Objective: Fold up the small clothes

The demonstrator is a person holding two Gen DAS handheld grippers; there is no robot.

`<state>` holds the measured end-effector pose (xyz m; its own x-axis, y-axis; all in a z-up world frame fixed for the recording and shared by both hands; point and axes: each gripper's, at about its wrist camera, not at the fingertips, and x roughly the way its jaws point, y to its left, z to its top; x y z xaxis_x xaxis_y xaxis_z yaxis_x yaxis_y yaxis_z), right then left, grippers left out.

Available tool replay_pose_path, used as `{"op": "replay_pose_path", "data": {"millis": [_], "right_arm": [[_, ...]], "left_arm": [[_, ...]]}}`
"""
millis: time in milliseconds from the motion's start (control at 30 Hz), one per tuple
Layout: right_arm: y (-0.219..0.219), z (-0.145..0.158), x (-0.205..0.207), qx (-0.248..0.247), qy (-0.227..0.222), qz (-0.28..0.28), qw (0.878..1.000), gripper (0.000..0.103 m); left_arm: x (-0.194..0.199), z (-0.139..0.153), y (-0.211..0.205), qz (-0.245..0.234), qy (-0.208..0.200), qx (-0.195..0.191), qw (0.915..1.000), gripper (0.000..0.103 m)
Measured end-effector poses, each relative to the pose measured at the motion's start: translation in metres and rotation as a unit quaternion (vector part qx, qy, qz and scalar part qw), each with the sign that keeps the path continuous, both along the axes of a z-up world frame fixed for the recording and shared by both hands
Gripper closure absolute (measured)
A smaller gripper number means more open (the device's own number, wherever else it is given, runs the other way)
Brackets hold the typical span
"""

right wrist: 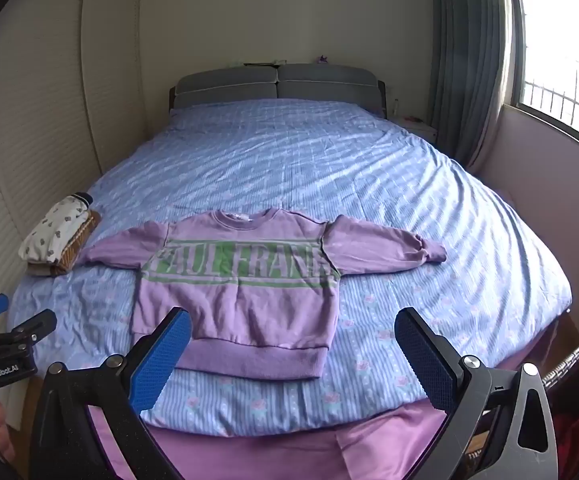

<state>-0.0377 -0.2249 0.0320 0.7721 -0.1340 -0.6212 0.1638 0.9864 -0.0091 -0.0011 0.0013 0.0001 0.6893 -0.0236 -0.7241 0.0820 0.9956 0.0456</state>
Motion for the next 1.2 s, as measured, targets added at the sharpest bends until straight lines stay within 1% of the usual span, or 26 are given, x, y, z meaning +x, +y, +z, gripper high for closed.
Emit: {"op": "replay_pose_path", "data": {"millis": [100,200,233,433,700,1200], "right_arm": [[-0.002,-0.003,-0.001,0.0,0.001,0.003,1.0,0.0],[-0.002,-0.006,-0.004,0.001,-0.003,0.001,1.0,0.0],[0.001,0.001,-0.002,-0.004,-0.005,0.002,1.0,0.0],[-0.003,0.001,-0.006,0.004,-0.002,0.004,1.0,0.0],[-0.002,0.002,-0.003,-0.007,-0.003,-0.004,1.0,0.0],[0.002,0.006,-0.007,-0.002,-0.01,-0.001,1.0,0.0]], "left_arm": [[-0.001,0.002,0.001,0.007,-0.005,0.002,1.0,0.0],[-0.007,0.001,0.003,0.008,-0.006,-0.007,0.9999,0.0],[-0.008,0.002,0.002,0.009,-0.007,-0.004,0.9999,0.0],[-0.01,0.001,0.008,0.011,-0.008,-0.007,0.9999,0.0],[-0.009,0.005,0.009,0.01,-0.008,-0.008,0.9999,0.0],[-0.013,0.009,0.011,0.011,-0.011,-0.011,0.9998,0.0]]}}
